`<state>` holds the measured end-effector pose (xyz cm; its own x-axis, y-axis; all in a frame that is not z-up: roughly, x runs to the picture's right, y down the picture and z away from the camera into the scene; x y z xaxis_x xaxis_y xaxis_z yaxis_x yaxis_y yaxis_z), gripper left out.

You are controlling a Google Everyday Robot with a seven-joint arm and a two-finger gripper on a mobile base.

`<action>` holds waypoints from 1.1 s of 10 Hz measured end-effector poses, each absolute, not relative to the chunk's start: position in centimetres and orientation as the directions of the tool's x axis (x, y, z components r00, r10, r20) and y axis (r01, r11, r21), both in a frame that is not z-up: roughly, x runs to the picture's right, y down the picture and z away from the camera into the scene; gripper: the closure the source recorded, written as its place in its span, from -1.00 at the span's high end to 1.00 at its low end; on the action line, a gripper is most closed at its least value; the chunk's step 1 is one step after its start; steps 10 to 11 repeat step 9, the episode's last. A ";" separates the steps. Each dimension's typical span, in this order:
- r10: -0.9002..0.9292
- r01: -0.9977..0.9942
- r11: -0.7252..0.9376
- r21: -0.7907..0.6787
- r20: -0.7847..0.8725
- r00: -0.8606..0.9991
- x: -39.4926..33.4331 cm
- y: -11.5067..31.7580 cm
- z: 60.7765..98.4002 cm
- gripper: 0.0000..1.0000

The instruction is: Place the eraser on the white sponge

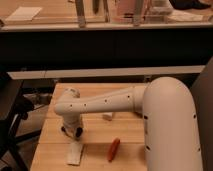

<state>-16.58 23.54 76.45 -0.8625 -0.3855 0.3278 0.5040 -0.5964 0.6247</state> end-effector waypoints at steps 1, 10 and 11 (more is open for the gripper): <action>-0.382 0.502 -0.598 0.624 0.329 -0.864 -16.6 23.6 76.4 -0.19; -0.365 0.486 -0.610 0.627 0.322 -0.874 -16.6 23.7 76.4 -0.04; -0.365 0.486 -0.610 0.627 0.322 -0.874 -16.6 23.7 76.4 -0.04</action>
